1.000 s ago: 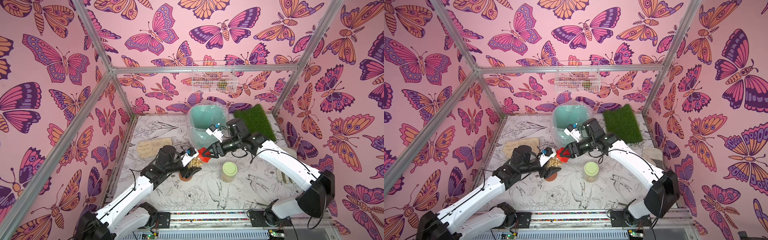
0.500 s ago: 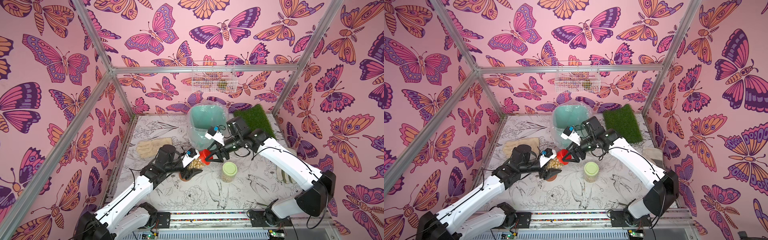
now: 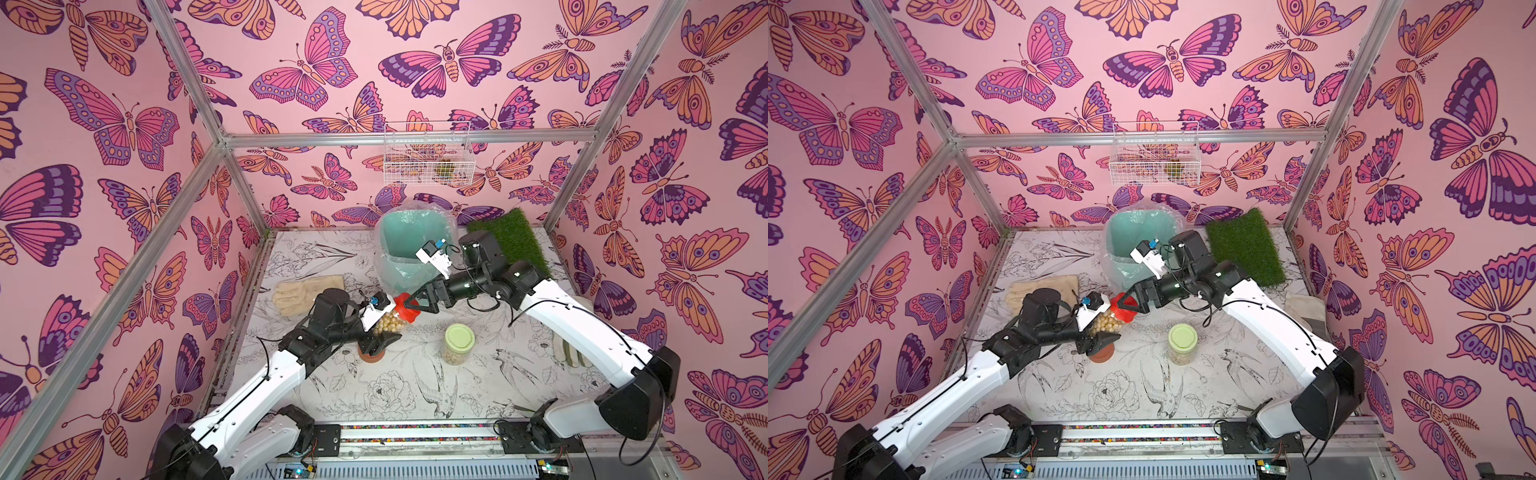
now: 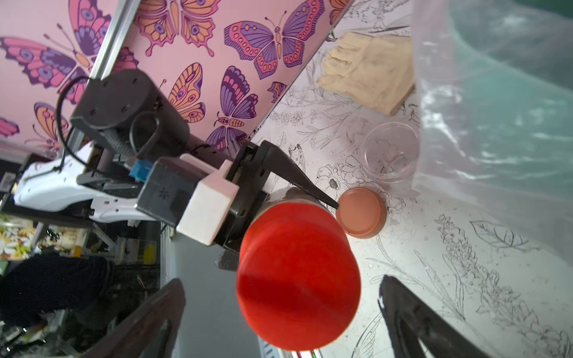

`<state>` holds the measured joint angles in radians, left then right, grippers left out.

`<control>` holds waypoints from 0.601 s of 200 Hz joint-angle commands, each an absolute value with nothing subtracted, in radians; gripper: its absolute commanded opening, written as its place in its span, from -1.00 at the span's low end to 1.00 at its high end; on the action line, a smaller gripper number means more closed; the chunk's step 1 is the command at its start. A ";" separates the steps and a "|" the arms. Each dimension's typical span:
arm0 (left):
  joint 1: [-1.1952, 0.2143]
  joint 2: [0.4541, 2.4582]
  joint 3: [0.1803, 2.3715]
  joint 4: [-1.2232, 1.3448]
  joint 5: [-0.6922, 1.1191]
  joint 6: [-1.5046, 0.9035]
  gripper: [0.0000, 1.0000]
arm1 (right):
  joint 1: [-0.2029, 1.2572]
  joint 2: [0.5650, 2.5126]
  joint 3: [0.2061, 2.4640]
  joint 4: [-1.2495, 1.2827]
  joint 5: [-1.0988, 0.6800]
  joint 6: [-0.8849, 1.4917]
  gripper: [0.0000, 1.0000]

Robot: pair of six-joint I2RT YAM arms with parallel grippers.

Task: Empty moldy peanuts from jars
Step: Unscrew the lid from the jar.

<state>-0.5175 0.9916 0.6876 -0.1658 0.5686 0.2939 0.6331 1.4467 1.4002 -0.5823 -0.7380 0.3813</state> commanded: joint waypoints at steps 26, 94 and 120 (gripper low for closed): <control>-0.515 0.960 0.698 -0.163 0.545 0.291 -1.00 | 0.673 1.418 1.402 -0.590 -0.549 0.618 0.98; -0.515 0.960 0.692 -0.163 0.521 0.291 -1.00 | 0.717 1.458 1.453 -0.631 -0.531 0.603 0.90; -0.515 0.963 0.693 -0.162 0.516 0.295 -1.00 | 0.721 1.475 1.457 -0.640 -0.541 0.597 0.79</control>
